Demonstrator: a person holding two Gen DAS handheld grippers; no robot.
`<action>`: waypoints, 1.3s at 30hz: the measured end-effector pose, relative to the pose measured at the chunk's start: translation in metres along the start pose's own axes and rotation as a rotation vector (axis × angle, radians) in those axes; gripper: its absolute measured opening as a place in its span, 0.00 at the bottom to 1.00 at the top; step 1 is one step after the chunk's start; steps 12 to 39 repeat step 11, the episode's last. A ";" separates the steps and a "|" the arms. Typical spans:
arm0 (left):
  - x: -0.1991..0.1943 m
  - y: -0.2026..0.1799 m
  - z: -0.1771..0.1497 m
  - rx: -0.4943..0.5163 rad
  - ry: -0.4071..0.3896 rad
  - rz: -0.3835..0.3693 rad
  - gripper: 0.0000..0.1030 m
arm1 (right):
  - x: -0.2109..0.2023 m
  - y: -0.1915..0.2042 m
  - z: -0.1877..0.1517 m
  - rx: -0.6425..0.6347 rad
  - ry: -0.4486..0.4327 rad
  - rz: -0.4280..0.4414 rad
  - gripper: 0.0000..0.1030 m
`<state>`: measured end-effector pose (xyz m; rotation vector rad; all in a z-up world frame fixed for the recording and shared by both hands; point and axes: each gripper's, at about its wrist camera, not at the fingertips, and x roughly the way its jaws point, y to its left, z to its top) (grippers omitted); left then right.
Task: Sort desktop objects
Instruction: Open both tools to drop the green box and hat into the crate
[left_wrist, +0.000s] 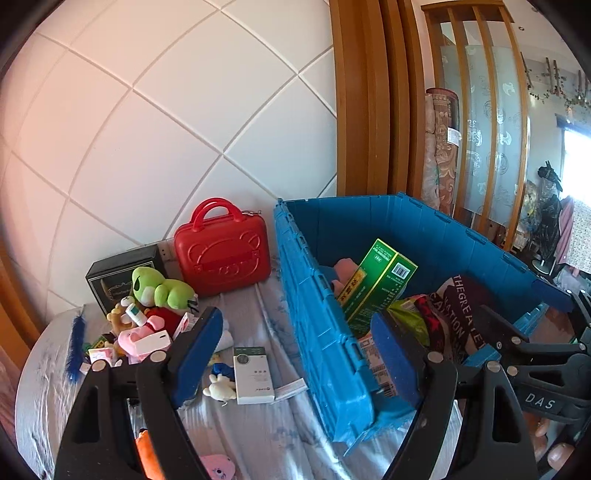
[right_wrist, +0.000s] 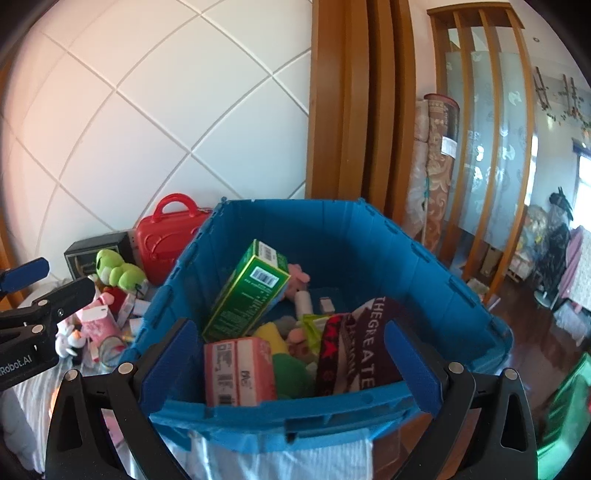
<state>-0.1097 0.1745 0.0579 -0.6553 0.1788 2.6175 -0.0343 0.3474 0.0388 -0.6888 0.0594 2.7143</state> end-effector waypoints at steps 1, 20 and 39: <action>-0.004 0.006 -0.003 -0.002 0.002 0.002 0.80 | -0.003 0.006 -0.002 0.004 0.003 -0.004 1.00; -0.029 0.036 -0.025 -0.018 0.017 0.005 0.80 | -0.029 0.050 -0.020 -0.014 0.021 -0.020 1.00; -0.029 0.036 -0.025 -0.018 0.017 0.005 0.80 | -0.029 0.050 -0.020 -0.014 0.021 -0.020 1.00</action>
